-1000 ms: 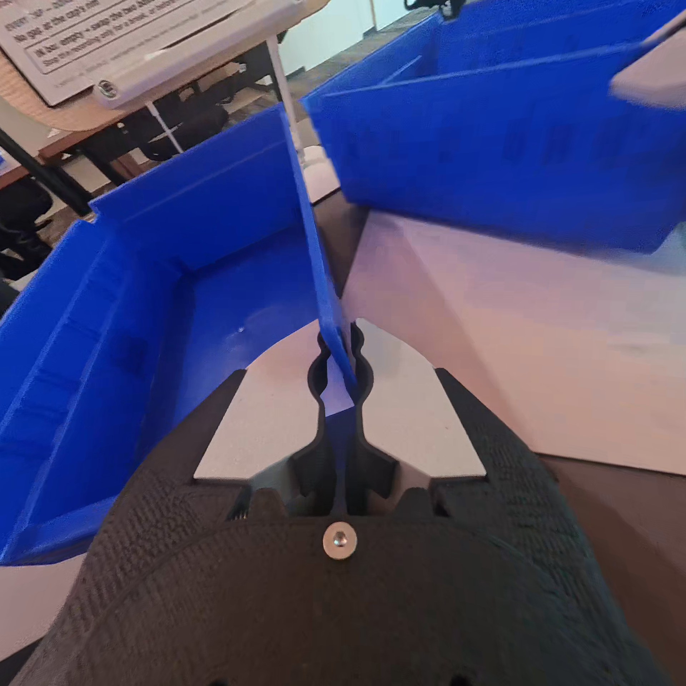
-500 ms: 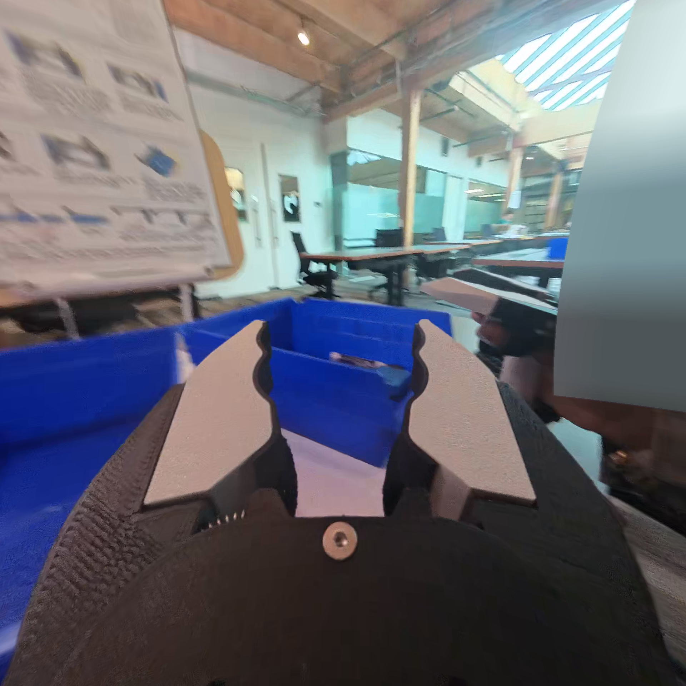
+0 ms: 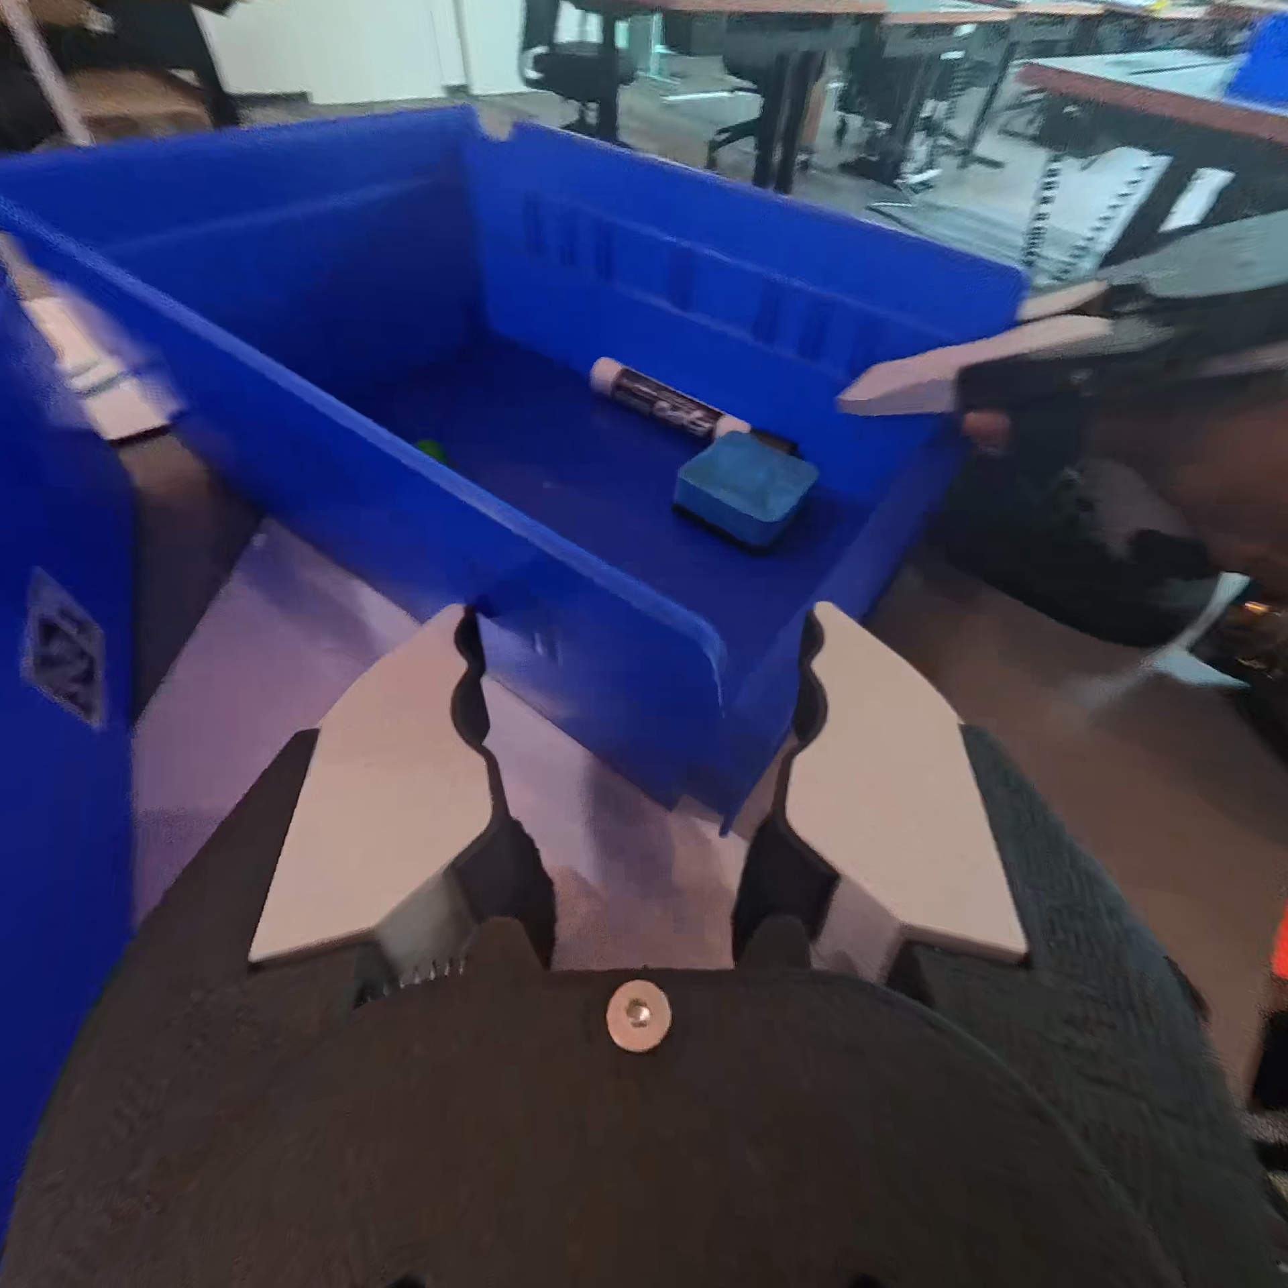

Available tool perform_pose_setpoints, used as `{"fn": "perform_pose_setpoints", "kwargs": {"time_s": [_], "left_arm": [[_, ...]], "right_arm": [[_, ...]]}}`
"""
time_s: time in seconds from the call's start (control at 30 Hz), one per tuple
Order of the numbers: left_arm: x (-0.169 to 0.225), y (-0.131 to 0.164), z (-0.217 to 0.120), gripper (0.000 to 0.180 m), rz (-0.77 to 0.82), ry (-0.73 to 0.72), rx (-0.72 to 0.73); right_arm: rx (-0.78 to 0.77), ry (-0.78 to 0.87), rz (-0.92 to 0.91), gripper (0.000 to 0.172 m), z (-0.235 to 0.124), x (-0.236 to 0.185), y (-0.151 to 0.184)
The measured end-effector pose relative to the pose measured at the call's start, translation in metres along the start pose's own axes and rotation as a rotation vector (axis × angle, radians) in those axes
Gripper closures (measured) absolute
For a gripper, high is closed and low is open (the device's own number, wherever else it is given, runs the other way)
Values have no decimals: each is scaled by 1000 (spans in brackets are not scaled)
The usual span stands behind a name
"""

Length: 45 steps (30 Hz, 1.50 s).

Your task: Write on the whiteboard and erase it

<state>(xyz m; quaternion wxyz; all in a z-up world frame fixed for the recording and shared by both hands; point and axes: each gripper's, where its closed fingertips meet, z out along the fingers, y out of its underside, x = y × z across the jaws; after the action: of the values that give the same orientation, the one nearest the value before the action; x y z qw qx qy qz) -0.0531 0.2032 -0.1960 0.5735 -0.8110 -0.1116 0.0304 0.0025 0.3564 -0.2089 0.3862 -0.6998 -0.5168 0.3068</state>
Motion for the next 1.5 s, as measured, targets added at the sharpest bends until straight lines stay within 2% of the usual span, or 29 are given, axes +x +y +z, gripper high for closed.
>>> {"fn": "perform_pose_setpoints", "kwargs": {"time_s": [0.13, 0.23, 0.37, 0.53, 0.7, 0.9, 1.07, 1.23, 1.37, 1.5], "left_arm": [[-34, -3, -6, 141, 104, -162, 22], [-42, -10, -15, 156, 158, -226, 53], [-34, -37, -38, 161, 230, -257, 165], [-32, -84, -86, 160, 268, -279, 253], [-62, -97, -138, 159, 271, -353, 247], [-117, -92, -224, 159, 233, -525, 253], [-177, -73, -305, 160, 213, -727, 194], [-234, -45, -381, 160, 120, -895, 150], [-271, -13, -420, 161, 27, -975, 128], [-305, 24, -435, 164, -36, -1013, 118]], "right_arm": [[8, 125, -188, 163, -15, -16, 1], [49, 240, -284, 161, -32, -27, 0], [172, 293, -273, 161, -63, -39, -14], [274, 307, -302, 161, -102, -64, -62], [315, 271, -359, 162, -107, -113, -105], [399, 108, -426, 161, -81, -204, -142], [441, -80, -469, 161, -38, -301, -163], [461, -268, -514, 161, 4, -402, -177], [443, -371, -535, 161, 37, -466, -170], [385, -373, -576, 160, 69, -503, -150]]}}
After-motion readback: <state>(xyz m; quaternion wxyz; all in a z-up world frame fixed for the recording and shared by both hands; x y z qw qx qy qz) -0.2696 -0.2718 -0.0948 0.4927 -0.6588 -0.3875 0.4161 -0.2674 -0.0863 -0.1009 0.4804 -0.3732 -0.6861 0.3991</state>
